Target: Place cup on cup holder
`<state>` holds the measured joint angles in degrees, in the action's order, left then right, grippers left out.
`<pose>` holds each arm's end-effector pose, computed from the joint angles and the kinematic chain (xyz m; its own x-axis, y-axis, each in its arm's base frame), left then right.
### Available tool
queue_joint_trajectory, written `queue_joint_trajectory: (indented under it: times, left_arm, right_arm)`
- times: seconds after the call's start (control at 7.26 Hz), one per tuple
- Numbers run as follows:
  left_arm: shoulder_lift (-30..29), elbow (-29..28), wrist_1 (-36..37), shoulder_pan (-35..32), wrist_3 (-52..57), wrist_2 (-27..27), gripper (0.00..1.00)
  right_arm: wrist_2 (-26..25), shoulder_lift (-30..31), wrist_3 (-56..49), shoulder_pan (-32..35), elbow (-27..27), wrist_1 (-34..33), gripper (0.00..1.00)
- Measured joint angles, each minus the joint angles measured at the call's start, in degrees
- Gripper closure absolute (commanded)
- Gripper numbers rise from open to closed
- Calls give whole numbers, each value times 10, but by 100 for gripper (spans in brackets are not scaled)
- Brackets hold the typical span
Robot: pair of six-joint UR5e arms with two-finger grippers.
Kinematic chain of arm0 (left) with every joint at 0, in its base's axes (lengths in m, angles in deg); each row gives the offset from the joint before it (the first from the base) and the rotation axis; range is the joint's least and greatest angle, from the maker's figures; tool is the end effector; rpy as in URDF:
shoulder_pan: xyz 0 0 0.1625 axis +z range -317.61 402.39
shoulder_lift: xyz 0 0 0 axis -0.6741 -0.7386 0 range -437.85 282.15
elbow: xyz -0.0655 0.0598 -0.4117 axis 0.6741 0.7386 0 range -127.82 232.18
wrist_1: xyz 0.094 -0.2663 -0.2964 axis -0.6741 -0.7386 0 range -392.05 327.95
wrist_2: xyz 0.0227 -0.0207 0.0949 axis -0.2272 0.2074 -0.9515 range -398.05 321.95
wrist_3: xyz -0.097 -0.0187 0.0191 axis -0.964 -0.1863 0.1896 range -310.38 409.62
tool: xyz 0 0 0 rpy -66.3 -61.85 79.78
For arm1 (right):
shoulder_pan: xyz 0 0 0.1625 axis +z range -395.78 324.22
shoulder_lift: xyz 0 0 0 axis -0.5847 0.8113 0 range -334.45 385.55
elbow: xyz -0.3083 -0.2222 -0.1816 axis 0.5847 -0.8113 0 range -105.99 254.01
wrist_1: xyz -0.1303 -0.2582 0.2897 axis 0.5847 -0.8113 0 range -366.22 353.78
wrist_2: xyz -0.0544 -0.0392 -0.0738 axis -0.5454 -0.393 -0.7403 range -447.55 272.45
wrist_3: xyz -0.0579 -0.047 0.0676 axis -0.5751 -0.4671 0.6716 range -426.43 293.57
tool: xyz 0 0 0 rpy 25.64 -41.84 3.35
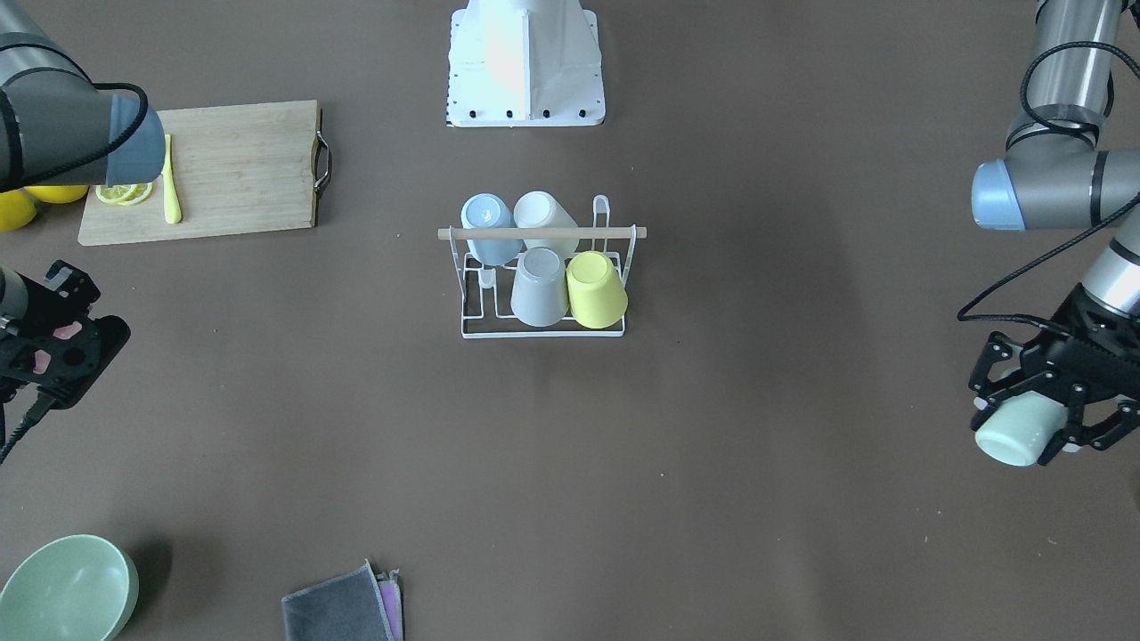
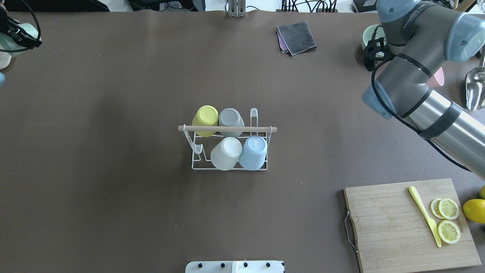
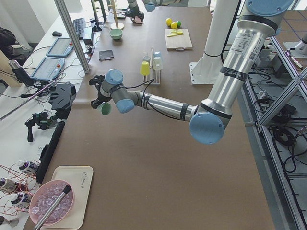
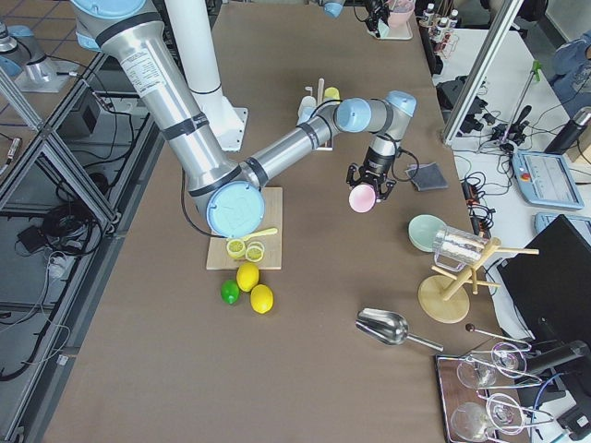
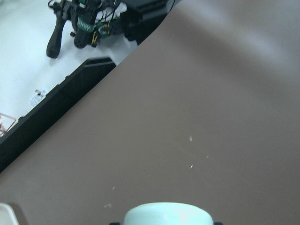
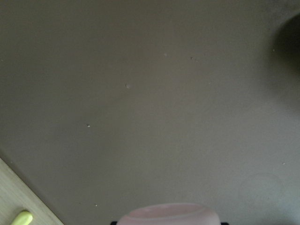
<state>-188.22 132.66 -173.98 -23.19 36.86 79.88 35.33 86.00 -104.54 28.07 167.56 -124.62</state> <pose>0.1909 -0.6287 0.4363 0.6584 0.6342 -0.4053 -0.0449 0.5706 0.8200 -0.2107 -0.6075 0.3937 0.3066 -0.8748 0.3751 0.7987 0.4508 0.3984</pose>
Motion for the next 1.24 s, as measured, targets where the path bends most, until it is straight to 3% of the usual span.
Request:
queue_joint_trajectory:
  times: [0.41,0.69,0.83,1.1,1.24]
  left_arm:
    - [11,1,-251,65,-169,-3,100]
    - [0,5,-343,109,-217,-20,100]
    - [-7,9,-384,134,-222,-48,100]
    - [-12,42,-449,175,-242,-126,100]
    - [-10,63,-463,200,-250,-171,100]
  right_arm:
    - [205,55,1,49,3,100,100]
    - [288,69,-3,64,-9,199,100]
    - [303,73,-8,70,-27,281,100]
    - [302,111,-15,86,-76,515,100]
    - [302,120,-14,95,-93,587,100]
